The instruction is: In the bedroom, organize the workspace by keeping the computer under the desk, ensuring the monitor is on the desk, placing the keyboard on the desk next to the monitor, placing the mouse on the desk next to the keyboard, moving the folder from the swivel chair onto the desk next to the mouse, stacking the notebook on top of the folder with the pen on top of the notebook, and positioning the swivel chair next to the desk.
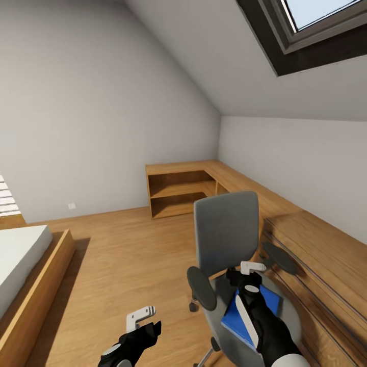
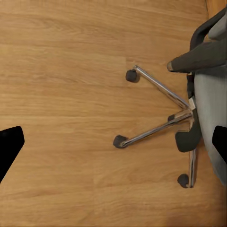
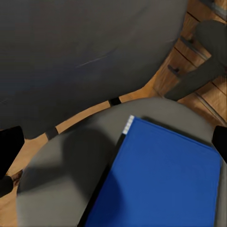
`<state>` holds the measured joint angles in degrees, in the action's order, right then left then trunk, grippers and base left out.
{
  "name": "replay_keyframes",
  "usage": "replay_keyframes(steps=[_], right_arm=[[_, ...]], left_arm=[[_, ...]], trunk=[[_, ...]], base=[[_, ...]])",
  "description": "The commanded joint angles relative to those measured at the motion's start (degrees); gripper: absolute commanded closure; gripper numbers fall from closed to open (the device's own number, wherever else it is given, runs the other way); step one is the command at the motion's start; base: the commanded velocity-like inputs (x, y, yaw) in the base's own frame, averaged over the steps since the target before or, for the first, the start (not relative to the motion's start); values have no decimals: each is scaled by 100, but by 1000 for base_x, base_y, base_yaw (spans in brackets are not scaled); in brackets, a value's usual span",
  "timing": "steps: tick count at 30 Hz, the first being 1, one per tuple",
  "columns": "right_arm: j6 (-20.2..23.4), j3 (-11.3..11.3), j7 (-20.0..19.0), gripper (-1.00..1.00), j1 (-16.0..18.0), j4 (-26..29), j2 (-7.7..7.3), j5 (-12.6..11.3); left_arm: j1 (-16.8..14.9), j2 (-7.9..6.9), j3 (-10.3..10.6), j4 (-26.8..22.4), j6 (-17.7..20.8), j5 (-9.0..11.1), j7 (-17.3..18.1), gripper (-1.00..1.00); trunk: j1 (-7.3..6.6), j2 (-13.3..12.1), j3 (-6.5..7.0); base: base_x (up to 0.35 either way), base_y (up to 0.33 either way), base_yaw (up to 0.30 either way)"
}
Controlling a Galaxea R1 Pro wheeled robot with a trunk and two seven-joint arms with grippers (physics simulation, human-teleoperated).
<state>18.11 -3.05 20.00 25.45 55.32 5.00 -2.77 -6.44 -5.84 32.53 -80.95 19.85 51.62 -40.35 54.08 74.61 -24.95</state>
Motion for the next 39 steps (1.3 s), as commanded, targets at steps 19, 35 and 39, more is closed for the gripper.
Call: replay_keyframes(steps=[19,35,39], right_arm=[[-1539,-5,-399,-100,994,-3221,-355,-4],[-1670,4,-523,-100,1468,-4133,-508,-24],[-1500,5,-524,-100,1471,-4134,-508,-34]], left_arm=[[-7,-5,0,-9,10,25,-43,-100],[-7,-6,-391,-17,-65,67,-52,-100],[-7,-5,-402,-17,-68,67,-49,-100]], trunk=[[3,4,-7],[333,605,-276],[421,766,-348]], base=[[180,0,0],[0,0,0],[0,0,0]])
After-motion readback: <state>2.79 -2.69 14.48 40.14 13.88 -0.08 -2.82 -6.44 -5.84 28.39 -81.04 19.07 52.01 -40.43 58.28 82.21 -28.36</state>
